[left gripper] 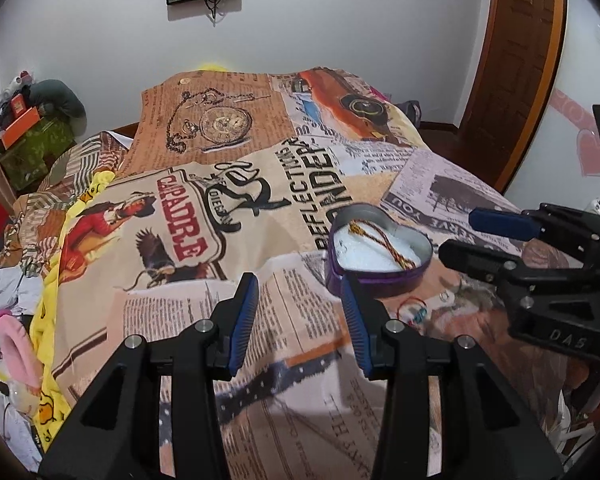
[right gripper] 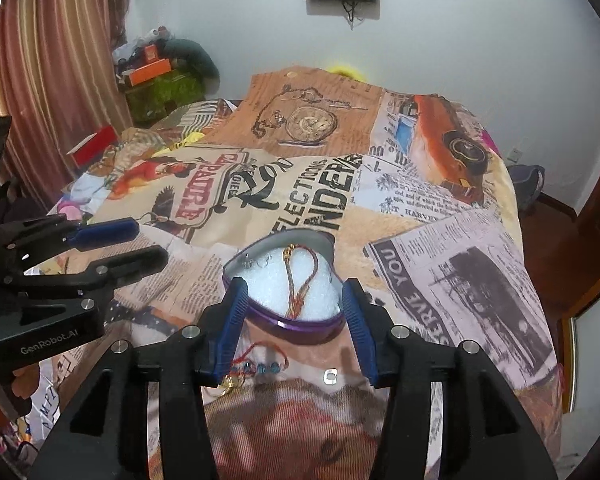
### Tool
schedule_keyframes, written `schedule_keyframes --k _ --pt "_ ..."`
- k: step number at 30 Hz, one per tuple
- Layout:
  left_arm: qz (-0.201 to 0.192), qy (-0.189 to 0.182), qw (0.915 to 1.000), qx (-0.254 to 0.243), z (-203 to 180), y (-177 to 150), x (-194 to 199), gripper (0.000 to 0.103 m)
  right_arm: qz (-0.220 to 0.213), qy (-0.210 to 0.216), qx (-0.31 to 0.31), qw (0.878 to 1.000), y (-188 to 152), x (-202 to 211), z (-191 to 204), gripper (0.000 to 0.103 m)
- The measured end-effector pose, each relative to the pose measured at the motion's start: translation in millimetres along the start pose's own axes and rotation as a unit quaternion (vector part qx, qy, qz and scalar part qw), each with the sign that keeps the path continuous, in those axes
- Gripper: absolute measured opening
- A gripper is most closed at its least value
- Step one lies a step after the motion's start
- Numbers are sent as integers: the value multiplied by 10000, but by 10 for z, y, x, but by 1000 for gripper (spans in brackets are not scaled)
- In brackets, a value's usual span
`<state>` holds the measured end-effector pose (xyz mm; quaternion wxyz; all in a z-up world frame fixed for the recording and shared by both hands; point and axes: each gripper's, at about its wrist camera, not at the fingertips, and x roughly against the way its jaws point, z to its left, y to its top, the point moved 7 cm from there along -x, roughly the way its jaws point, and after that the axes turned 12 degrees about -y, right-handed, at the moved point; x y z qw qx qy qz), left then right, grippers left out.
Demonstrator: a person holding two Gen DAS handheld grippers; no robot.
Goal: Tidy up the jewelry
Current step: 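Open the right gripper to drop the bracelet into the tin, withdraw, then grasp a silver ring with the left gripper while the right gripper grasps a silver crystal charm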
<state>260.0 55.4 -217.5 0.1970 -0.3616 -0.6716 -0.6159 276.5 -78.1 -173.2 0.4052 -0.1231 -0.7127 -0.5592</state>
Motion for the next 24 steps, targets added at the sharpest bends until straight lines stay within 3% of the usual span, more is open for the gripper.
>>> schedule_keyframes --k 16,24 --pt "751 -387 9964 15 -297 -589 -245 42 393 90 42 9992 -520 108 14 45" --pt "840 -652 9943 -22 -402 -636 -407 42 560 165 -13 9983 -666 55 -5 45"
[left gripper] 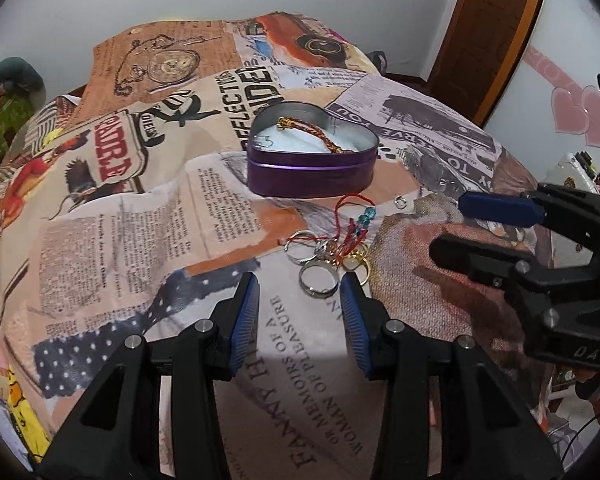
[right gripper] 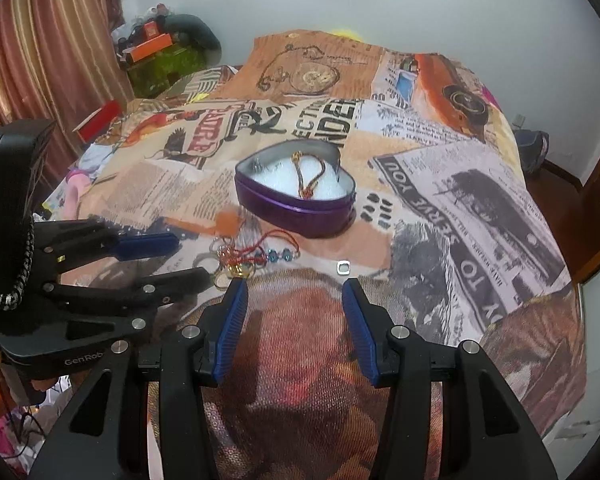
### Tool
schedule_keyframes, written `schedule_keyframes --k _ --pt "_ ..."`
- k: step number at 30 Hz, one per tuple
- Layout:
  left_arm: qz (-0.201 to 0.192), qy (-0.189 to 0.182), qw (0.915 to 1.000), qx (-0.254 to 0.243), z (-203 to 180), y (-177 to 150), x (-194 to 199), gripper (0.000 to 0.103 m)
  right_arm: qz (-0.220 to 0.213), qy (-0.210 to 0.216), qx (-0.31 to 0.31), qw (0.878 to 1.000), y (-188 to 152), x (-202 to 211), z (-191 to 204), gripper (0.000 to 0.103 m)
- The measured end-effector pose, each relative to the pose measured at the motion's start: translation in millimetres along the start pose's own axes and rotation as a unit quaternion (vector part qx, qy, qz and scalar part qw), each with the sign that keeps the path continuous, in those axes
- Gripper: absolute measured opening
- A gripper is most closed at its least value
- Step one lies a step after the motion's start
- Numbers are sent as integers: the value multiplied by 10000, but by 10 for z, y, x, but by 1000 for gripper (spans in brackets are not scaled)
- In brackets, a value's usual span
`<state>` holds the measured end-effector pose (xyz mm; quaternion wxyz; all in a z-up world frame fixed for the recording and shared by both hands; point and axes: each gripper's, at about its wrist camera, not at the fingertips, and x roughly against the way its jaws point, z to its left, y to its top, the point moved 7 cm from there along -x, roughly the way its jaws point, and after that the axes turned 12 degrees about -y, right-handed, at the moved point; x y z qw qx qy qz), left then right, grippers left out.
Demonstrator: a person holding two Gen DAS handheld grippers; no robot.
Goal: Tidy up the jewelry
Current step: 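Grasp a silver ring with the left gripper while the right gripper grasps a silver crystal charm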
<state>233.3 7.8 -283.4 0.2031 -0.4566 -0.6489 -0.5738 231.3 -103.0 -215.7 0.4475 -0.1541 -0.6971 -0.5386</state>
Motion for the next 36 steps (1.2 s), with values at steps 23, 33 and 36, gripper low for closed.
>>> schedule_keyframes --k 23,33,36 --pt "-297 71 9992 257 245 -41 182 21 276 366 172 9988 30 -247 322 45" --pt "-453 264 9984 230 293 -85 291 21 -7 692 303 9971 173 -85 547 24" --pt "-533 334 9976 278 343 -81 361 21 -72 696 432 9966 204 -96 630 21"
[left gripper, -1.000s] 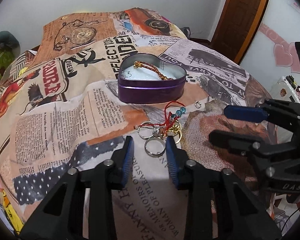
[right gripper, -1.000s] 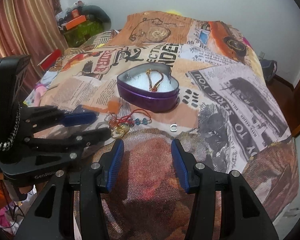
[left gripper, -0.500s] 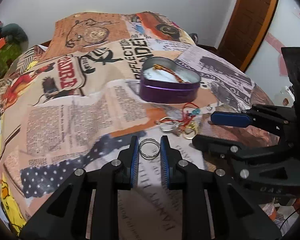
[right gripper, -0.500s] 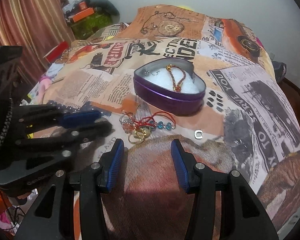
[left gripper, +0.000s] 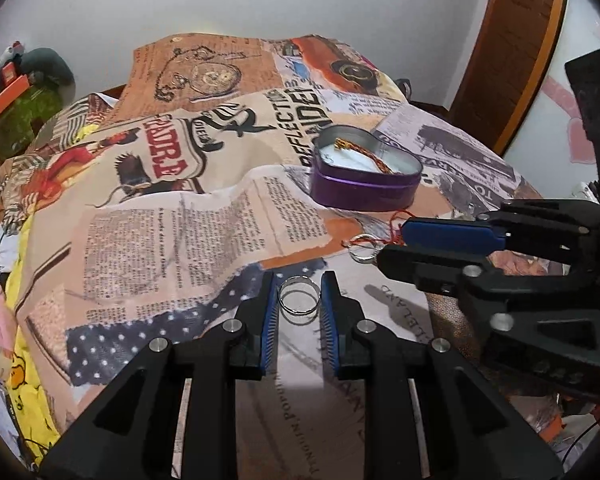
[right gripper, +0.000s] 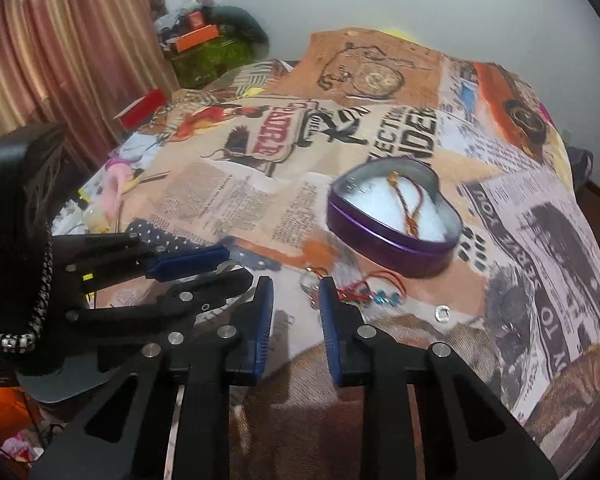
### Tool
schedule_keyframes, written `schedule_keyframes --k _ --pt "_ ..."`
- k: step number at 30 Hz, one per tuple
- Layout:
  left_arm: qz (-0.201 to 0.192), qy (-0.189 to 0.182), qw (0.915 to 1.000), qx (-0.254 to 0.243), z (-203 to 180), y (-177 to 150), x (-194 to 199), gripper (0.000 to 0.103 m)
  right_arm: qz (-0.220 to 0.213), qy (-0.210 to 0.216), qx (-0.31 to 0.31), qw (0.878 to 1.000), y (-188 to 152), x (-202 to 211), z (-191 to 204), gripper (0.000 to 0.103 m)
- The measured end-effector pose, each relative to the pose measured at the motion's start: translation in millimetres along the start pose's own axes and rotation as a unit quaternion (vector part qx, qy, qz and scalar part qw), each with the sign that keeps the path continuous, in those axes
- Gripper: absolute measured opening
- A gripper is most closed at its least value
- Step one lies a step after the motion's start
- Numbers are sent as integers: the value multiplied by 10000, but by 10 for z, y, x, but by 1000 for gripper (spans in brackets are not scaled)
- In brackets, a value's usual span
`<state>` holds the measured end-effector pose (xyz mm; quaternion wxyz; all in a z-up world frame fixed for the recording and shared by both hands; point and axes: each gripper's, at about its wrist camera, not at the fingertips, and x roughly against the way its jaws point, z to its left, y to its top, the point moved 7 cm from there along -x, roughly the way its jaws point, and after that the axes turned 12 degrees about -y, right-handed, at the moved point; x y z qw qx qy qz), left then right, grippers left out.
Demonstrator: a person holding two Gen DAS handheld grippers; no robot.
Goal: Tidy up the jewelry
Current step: 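Grasp a silver ring with the left gripper while the right gripper grasps a silver crystal charm, then carry the ring with the left gripper into the tin while the right gripper lowers the charm there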
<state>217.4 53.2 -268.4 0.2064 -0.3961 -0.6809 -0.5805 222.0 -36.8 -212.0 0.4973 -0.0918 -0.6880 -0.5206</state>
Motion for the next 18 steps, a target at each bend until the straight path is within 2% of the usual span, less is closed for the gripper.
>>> schedule_keyframes --k 7,10,18 --pt "-54 -20 9999 124 103 5 95 21 263 -313 74 9991 3 -257 -25 19" --pt "-52 -32 9999 154 108 -9 90 21 399 -257 21 9989 -33 -320 -50 14" --pt "-55 -17 9999 148 92 -20 89 21 306 -312 97 9990 -30 -262 -23 14"
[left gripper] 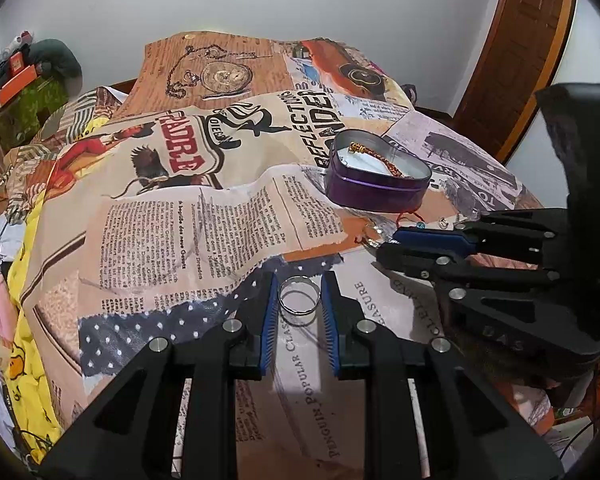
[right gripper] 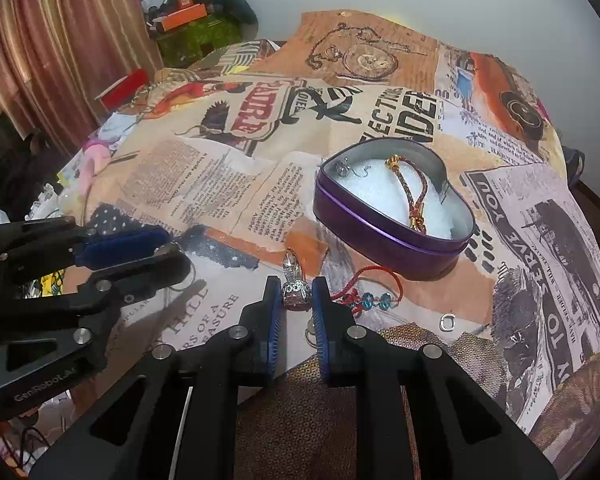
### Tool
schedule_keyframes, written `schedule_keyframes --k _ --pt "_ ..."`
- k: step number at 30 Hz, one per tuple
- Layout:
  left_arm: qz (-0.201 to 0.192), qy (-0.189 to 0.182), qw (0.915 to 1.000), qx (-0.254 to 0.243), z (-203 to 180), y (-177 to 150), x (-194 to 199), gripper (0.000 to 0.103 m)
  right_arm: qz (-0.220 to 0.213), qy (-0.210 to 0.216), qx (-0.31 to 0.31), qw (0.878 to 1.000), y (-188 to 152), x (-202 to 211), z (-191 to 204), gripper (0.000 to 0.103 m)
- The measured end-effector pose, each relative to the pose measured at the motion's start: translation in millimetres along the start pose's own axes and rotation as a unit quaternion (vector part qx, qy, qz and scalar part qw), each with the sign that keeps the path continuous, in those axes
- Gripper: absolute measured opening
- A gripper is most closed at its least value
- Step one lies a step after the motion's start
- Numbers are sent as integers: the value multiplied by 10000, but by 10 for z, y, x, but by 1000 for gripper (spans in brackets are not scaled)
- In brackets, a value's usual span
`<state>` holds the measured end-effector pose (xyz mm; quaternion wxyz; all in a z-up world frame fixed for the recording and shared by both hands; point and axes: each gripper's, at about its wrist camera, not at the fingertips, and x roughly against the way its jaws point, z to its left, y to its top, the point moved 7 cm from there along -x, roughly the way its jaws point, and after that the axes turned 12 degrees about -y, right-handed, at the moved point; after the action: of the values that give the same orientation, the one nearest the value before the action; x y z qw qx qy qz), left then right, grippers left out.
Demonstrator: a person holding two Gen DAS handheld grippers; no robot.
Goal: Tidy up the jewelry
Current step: 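Carry the ring with the left gripper into the tin while the right gripper lowers the charm there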
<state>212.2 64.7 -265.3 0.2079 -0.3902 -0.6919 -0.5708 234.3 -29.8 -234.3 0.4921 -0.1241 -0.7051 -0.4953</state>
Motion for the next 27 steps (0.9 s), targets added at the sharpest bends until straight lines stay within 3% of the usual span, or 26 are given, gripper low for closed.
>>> schedule_keyframes --k 16,27 --pt "-433 39 9988 -219 -214 381 221 21 -745 -110 -382 9964 298 520 -247 14" --pt "-718 -64 9967 -380 -404 742 170 21 -1167 -231 -666 9907 497 716 -547 14"
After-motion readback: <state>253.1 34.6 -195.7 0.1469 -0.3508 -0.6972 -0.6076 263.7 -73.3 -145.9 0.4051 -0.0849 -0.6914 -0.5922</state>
